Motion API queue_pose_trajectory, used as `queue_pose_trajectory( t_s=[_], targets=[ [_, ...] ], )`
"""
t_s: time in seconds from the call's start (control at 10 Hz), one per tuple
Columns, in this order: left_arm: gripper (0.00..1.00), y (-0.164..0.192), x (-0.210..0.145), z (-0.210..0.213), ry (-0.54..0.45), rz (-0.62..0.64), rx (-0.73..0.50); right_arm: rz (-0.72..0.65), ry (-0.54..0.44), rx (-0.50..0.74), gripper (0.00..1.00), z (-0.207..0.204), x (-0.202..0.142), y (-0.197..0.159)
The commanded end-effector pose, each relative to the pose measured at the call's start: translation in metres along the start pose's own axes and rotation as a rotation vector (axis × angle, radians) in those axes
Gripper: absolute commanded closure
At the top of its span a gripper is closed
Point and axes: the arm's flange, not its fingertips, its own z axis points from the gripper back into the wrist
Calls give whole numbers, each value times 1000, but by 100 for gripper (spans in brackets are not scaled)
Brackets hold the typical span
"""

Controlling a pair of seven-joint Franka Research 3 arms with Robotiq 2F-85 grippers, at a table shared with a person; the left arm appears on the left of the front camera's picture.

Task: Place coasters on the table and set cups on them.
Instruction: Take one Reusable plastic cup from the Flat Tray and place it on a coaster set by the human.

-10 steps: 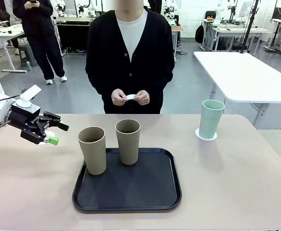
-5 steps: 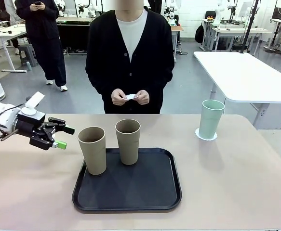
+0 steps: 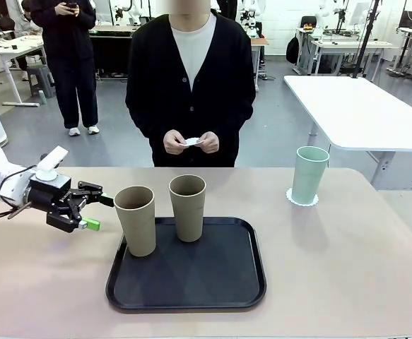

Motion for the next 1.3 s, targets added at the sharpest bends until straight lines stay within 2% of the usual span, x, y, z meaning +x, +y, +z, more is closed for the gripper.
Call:
queue_pose_trajectory(
  t_s=[0.0,0.4,1.2],
  targets=[
    [0,5,-12,-4,-72,-87,-17,-1,0,-3,0,1,-1,2],
    [0,16,-11,-22,-86,-70,-39,-1,0,-3,0,1,-1,2],
    [0,31,-4,-57,-41,-60,-81,-1,0,-3,0,1,-1,2]
  ],
)
